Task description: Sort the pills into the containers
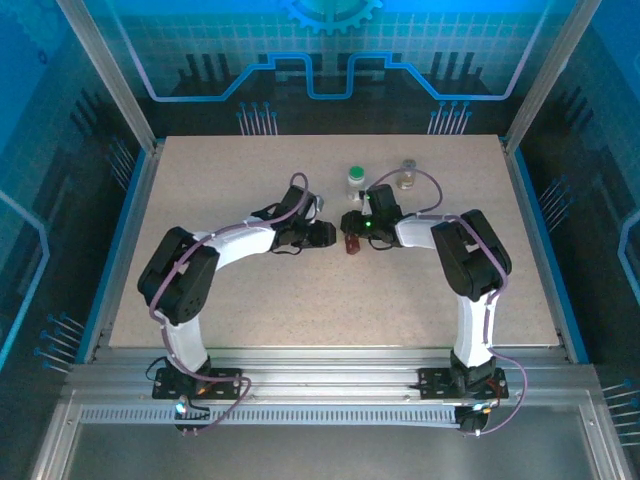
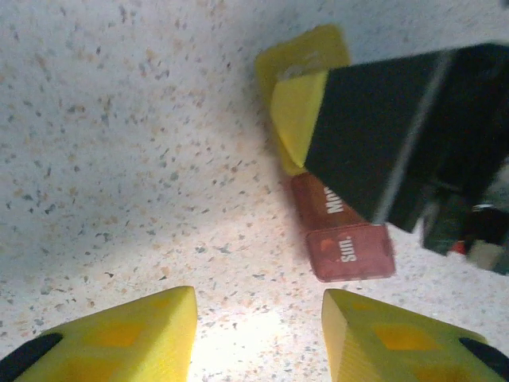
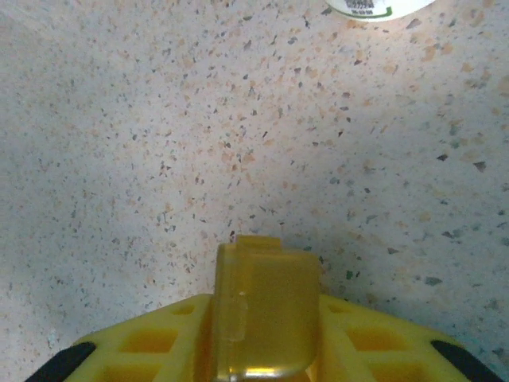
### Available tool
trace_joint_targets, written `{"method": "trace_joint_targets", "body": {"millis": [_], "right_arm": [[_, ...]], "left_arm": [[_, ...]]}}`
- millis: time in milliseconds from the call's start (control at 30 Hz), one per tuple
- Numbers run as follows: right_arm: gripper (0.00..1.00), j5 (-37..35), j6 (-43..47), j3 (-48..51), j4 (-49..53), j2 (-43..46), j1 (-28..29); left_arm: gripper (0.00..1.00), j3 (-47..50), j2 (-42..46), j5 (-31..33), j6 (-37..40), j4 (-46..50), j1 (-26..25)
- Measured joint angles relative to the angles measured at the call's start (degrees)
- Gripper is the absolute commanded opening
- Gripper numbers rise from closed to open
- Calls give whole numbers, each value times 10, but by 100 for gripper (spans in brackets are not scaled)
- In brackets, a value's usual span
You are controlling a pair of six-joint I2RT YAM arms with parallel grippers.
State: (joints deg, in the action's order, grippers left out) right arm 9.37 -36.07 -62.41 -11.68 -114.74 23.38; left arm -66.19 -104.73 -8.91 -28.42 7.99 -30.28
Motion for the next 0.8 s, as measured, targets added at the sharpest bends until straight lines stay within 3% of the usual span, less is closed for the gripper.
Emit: {"method": "trace_joint_targets", "body": {"millis": [333,800], "right_arm": [[16,87,-130,158,-242,33,-32],[12,113,-281,259,-443,116,-39]], "left_arm": [[48,31,1,-30,-2,-23,-11],[54,90,32,-117,-32,-142,-25]]}}
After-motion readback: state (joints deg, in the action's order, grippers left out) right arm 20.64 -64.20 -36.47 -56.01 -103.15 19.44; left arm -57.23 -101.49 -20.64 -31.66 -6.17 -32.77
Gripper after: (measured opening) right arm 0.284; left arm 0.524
